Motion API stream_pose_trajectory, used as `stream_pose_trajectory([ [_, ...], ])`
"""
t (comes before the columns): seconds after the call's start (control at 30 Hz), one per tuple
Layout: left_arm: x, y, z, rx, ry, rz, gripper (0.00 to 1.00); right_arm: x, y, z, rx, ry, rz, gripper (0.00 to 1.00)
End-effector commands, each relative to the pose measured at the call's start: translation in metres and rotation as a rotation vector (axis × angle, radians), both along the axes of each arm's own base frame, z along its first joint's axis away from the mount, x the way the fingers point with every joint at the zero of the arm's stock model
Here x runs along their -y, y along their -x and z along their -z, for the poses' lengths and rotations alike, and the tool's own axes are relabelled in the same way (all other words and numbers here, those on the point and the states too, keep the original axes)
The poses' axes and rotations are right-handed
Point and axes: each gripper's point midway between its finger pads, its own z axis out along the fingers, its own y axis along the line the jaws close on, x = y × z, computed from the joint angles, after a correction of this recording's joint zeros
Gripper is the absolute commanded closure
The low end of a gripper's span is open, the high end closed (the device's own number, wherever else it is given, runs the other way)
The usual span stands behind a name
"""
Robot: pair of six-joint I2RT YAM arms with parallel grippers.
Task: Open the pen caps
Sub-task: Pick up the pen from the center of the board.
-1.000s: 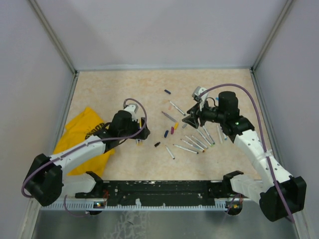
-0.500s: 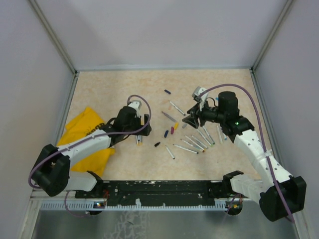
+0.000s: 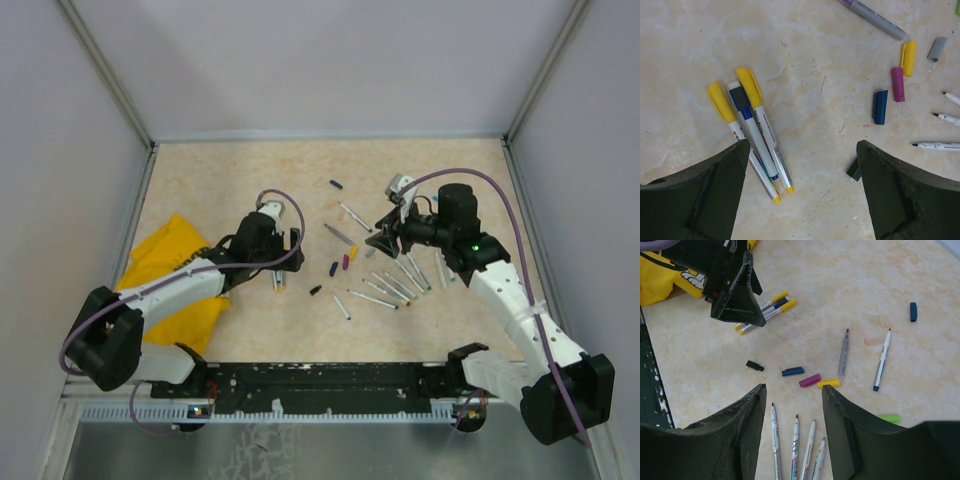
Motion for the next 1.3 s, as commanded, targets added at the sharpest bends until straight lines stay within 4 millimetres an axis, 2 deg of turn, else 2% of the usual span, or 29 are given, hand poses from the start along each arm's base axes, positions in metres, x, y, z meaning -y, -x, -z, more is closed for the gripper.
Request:
stream_pose_trajectory([
  [0.0, 0.0050, -0.0091, -0.0123, 0.039, 0.006, 0.004, 0.08, -0.0003, -0.0041, -0.0048, 0.040, -0.002, -0.003, 0.51],
  [0.5, 0.0110, -0.0137, -0.0142, 0.035, 0.003, 0.021, 0.15, -0.0004, -0.0034, -0.0049, 0.039, -0.004, -0.007, 0.51],
  [1.27, 0.0125, -0.0139, -0.0129, 0.023, 0.003, 0.024, 0.15, -0.0008, -0.0034, -0.0027, 0.031, -0.001, -0.009, 0.51],
])
